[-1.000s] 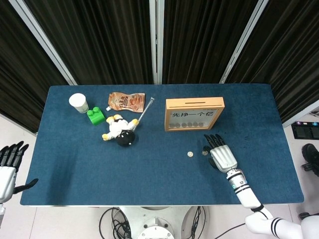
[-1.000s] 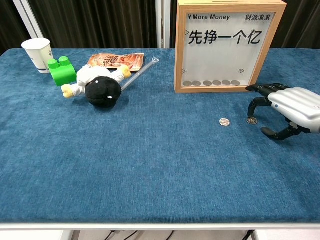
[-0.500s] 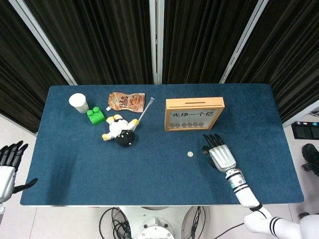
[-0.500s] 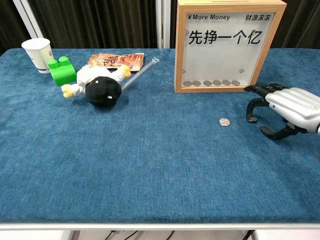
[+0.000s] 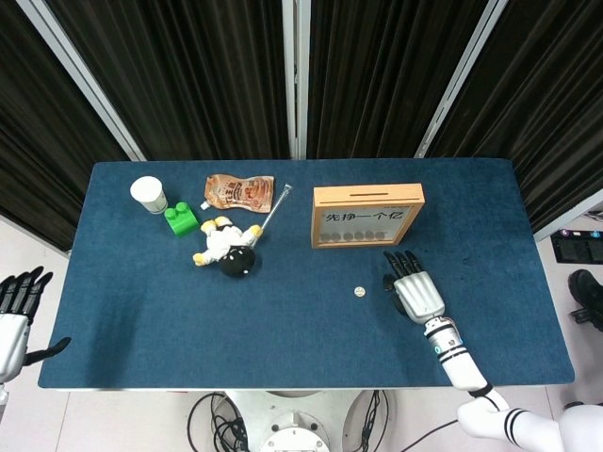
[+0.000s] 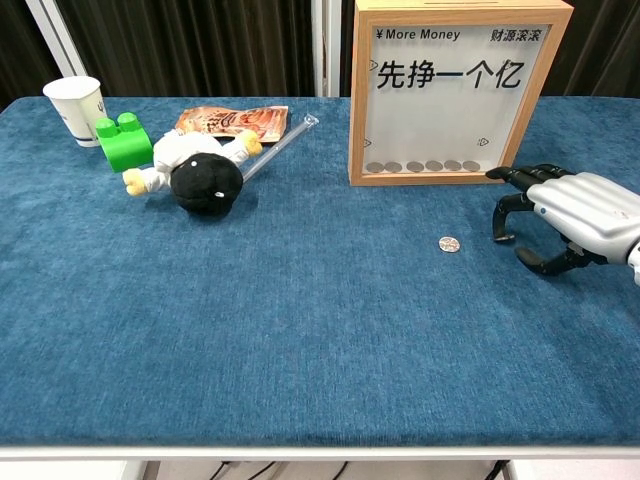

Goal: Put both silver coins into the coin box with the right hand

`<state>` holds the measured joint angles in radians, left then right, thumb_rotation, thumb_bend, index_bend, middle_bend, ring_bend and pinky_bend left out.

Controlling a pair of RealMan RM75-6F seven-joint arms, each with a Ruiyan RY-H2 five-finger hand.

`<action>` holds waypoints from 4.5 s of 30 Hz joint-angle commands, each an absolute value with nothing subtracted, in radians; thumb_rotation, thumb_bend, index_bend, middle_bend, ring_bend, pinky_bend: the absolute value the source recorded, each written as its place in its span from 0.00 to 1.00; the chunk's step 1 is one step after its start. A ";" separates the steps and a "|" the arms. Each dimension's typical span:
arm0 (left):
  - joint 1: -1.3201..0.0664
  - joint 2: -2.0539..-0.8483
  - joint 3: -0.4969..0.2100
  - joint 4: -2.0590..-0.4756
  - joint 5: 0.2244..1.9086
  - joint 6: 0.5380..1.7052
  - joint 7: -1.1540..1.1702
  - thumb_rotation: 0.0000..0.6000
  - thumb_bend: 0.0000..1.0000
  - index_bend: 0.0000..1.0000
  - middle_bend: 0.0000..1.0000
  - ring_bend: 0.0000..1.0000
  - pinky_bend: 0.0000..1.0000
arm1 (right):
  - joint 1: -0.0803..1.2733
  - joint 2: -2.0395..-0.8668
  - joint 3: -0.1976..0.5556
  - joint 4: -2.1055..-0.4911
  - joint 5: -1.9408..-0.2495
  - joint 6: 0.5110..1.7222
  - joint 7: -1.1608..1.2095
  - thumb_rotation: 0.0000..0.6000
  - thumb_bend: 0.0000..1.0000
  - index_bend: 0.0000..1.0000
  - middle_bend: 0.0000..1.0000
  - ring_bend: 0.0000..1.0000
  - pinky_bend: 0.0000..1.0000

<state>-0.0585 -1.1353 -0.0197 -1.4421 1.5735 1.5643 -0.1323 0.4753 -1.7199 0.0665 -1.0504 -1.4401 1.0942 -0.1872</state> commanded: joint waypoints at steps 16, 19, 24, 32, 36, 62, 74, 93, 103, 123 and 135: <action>-0.056 -1.140 -0.017 -1.425 1.578 1.570 -0.152 1.00 0.07 0.06 0.00 0.00 0.00 | 0.480 -1.764 0.071 -0.986 -1.454 1.127 -0.184 1.00 0.34 0.52 0.03 0.00 0.00; -0.056 -1.140 -0.017 -1.423 1.578 1.571 -0.156 1.00 0.07 0.06 0.00 0.00 0.00 | 0.481 -1.768 0.071 -0.981 -1.457 1.129 -0.180 1.00 0.34 0.52 0.03 0.00 0.00; -0.057 -1.141 -0.016 -1.421 1.578 1.569 -0.161 1.00 0.07 0.06 0.00 0.00 0.00 | 0.485 -1.771 0.068 -0.975 -1.462 1.130 -0.174 1.00 0.34 0.52 0.03 0.00 0.00; -0.059 -1.138 -0.016 -1.423 1.580 1.568 -0.168 1.00 0.07 0.05 0.00 0.00 0.00 | 0.489 -1.764 0.062 -0.984 -1.471 1.126 -0.165 1.00 0.33 0.46 0.03 0.00 0.00; -0.058 -1.137 -0.015 -1.422 1.580 1.568 -0.169 1.00 0.07 0.06 0.00 0.00 0.00 | 0.488 -1.761 0.057 -0.988 -1.477 1.128 -0.159 1.00 0.33 0.42 0.02 0.00 0.00; -0.057 -1.128 -0.012 -1.445 1.591 1.576 -0.154 1.00 0.07 0.05 0.00 0.00 0.00 | 0.484 -1.741 0.018 -0.980 -1.554 1.186 -0.080 1.00 0.34 0.45 0.04 0.00 0.00; -0.058 -1.126 -0.013 -1.447 1.589 1.574 -0.151 1.00 0.07 0.06 0.00 0.00 0.00 | 0.487 -1.742 0.015 -0.976 -1.561 1.184 -0.074 1.00 0.35 0.54 0.05 0.00 0.00; -0.050 -1.127 -0.011 -1.439 1.591 1.586 -0.167 1.00 0.07 0.06 0.00 0.00 0.00 | 0.472 -1.684 0.022 -1.053 -1.595 1.273 -0.043 1.00 0.38 0.66 0.07 0.00 0.00; -0.054 -1.130 -0.008 -1.435 1.607 1.591 -0.178 1.00 0.07 0.06 0.00 0.00 0.00 | 0.393 -1.463 0.037 -1.344 -1.681 1.514 -0.069 1.00 0.38 0.69 0.09 0.00 0.00; -0.043 -1.103 0.003 -1.463 1.642 1.629 -0.194 1.00 0.07 0.06 0.00 0.00 0.00 | 0.729 -1.371 0.439 -1.625 -1.281 1.167 -0.617 1.00 0.43 0.71 0.09 0.00 0.00; -0.051 -1.099 0.003 -1.467 1.643 1.615 -0.196 1.00 0.07 0.06 0.00 0.00 0.00 | 0.895 -1.392 0.513 -1.626 -0.793 1.058 -0.853 1.00 0.44 0.71 0.09 0.00 0.00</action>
